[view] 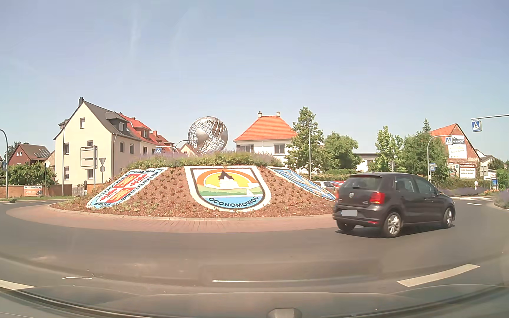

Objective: Follow the waypoints while adhering to traffic rules and regulations

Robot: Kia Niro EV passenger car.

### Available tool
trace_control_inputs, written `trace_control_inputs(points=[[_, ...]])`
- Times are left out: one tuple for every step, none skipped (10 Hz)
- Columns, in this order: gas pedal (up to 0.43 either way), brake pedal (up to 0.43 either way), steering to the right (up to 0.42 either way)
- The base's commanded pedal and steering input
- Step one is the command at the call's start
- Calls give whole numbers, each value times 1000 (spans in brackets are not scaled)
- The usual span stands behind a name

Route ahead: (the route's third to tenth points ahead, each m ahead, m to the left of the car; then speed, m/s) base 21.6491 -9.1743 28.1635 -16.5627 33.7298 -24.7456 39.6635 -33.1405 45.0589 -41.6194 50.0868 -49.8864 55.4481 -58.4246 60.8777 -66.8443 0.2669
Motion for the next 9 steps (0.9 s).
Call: trace_control_inputs(points=[[0, 61, 22], [0, 0, 23], [0, 0, 24], [0, 0, 26], [0, 0, 27], [0, 0, 28], [0, 0, 28], [0, 0, 28], [0, 0, 28]])
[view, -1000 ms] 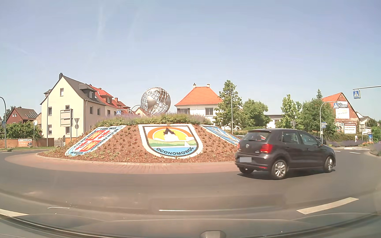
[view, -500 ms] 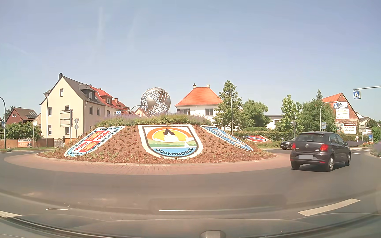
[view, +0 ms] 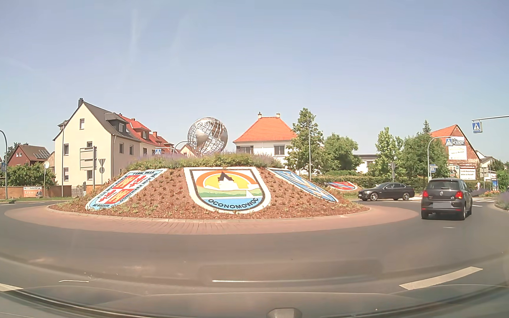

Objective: Follow the waypoints while adhering to traffic rules and regulations

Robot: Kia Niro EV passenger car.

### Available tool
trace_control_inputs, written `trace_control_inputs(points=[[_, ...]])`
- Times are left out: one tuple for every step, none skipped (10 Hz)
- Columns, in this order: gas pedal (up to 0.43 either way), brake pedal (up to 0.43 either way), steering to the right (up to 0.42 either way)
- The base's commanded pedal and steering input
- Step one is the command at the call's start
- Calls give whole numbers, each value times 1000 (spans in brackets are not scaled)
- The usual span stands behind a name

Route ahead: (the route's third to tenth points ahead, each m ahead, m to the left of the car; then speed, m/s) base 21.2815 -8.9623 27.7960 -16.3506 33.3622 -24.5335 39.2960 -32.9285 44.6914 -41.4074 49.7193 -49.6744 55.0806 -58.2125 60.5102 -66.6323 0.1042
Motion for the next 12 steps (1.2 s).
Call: trace_control_inputs(points=[[0, 0, 28], [0, 0, 28], [0, 0, 28], [0, 0, 28], [0, 0, 28], [0, 0, 28], [0, 12, 29], [0, 49, 29], [0, 122, 29], [0, 177, 29], [0, 201, 29], [0, 213, 29]])
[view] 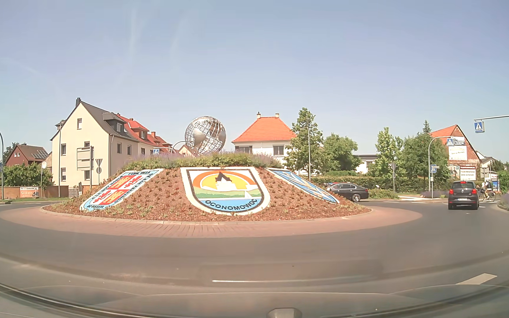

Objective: Follow the waypoints while adhering to traffic rules and regulations

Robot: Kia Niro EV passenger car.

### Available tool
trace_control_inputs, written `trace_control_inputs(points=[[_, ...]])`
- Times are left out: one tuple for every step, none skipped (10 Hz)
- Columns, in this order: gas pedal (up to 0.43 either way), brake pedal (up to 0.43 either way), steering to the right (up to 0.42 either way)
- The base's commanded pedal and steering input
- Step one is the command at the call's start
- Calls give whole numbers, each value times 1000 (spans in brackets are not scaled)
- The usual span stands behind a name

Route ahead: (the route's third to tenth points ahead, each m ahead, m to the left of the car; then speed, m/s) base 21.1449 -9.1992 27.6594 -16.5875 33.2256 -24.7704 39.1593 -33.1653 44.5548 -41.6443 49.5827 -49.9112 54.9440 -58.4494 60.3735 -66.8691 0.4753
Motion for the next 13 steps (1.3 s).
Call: trace_control_inputs(points=[[0, 220, 29], [0, 220, 29], [0, 220, 29], [0, 220, 29], [0, 220, 29], [0, 220, 29], [0, 220, 29], [0, 213, 29], [0, 213, 29], [0, 207, 29], [0, 195, 29], [0, 55, 29], [0, 0, 29]])
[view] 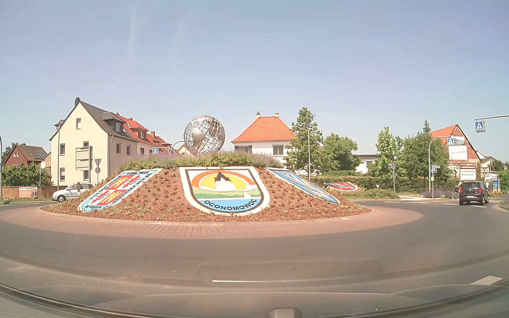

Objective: Follow the waypoints while adhering to traffic rules and regulations

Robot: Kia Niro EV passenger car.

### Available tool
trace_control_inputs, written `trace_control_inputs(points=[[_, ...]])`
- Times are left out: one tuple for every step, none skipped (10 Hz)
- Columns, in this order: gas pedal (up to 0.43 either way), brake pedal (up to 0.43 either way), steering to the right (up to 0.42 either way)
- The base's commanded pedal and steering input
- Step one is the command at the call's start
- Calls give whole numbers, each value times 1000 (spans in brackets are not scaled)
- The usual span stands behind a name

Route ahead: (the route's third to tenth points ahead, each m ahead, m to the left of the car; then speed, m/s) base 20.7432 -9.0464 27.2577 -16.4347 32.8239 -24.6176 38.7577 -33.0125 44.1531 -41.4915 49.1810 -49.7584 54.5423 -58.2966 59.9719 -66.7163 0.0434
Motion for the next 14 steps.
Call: trace_control_inputs(points=[[0, 0, 29], [0, 0, 29], [0, 0, 29], [0, 0, 30], [0, 0, 30], [98, 0, 33], [138, 0, 37], [157, 0, 40], [169, 0, 40], [169, 0, 41], [177, 0, 43], [177, 0, 50], [177, 0, 58], [189, 0, 72]])
